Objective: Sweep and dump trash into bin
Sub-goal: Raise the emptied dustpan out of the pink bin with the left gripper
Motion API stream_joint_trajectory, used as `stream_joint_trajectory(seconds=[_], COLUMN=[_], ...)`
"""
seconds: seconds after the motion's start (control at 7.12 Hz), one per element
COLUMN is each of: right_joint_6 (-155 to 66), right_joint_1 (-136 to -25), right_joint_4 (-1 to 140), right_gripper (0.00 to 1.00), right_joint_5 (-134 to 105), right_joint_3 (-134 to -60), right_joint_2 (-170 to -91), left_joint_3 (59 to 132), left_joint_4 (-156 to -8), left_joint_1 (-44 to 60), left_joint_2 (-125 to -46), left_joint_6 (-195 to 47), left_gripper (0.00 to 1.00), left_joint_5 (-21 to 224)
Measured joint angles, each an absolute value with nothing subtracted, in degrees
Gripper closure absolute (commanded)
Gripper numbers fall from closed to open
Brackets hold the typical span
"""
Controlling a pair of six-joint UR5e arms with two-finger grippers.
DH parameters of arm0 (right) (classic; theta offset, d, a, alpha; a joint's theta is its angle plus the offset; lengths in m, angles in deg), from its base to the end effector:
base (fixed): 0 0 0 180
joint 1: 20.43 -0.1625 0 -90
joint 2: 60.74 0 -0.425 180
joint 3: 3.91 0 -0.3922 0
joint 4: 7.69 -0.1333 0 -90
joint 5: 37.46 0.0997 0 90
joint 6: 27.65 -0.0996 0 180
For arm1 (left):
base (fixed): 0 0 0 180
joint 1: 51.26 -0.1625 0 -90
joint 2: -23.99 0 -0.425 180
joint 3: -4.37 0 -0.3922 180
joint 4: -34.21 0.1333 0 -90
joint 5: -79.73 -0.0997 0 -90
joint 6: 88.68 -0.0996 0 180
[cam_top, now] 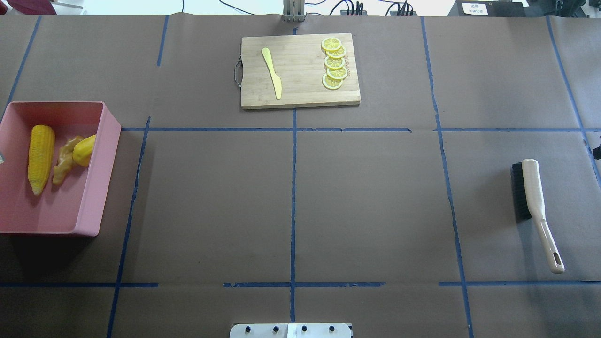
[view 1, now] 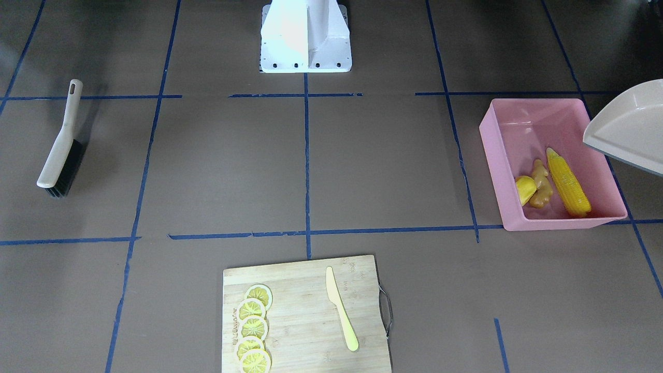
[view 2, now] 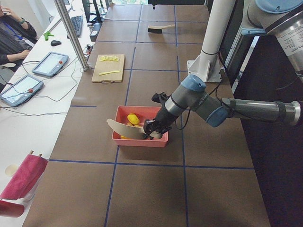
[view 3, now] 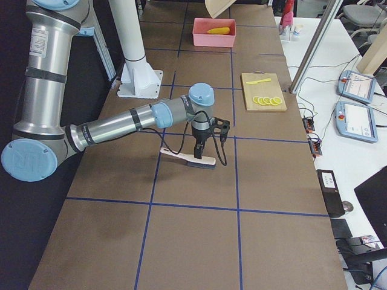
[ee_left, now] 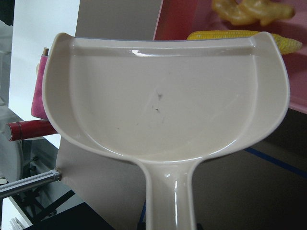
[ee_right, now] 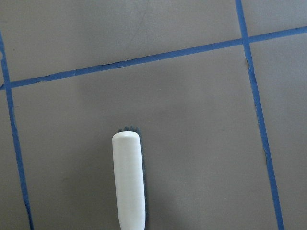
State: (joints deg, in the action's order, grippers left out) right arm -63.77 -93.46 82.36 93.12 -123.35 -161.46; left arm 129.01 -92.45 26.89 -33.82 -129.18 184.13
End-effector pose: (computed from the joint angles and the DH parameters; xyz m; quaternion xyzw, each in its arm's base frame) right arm -0.0545 -0.4132 0.4940 -0.0168 -0.3741 0.0985 0.9220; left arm -0.0439 -0.3195 0.5174 0.3510 0.0323 0.4500 0.8205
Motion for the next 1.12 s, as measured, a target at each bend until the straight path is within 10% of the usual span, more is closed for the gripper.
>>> stream_joint_trajectory(seconds=[1.12], right_joint_6=[-55.4], right_joint_1=[-97.3], right_joint_4=[82.4], right_gripper=[0.0], right_joint_5=[92.8], right_joint_3=[-119.7], right_joint_2=[-162.1], left_joint_3=[146.0], left_joint_4=[-48.9], left_joint_1=[26.2], left_joint_2=[-58.2], left_joint_6=[-126.7], left_gripper=[0.99], left_joint_5=[190.5])
